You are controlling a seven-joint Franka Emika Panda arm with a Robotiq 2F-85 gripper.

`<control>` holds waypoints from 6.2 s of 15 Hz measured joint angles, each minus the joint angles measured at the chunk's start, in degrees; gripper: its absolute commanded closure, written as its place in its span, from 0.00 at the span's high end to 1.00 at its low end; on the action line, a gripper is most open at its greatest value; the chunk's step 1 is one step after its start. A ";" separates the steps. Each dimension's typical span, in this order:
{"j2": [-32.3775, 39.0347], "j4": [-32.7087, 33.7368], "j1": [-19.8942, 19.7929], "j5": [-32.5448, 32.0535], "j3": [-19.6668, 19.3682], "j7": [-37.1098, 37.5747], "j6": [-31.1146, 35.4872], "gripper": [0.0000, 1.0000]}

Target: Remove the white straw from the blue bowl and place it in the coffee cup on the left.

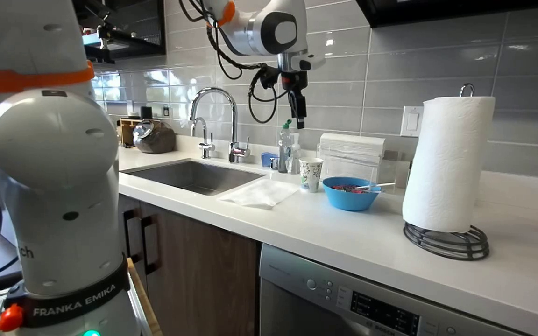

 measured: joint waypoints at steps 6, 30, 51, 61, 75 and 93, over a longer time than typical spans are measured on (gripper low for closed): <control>4.91 0.02 -3.53 -16.44 -1.66 16.71 11.29 1.00; 17.56 12.73 -2.24 -20.99 -6.84 49.02 -7.30 1.00; 32.90 27.95 6.23 -33.16 -15.78 87.13 -20.92 0.62; 37.53 33.48 6.61 -33.08 -15.83 91.12 -21.67 0.45; 41.50 36.59 6.59 -33.06 -17.12 92.37 -20.89 0.03; 38.31 36.12 7.77 -35.37 -17.34 92.32 -20.89 0.02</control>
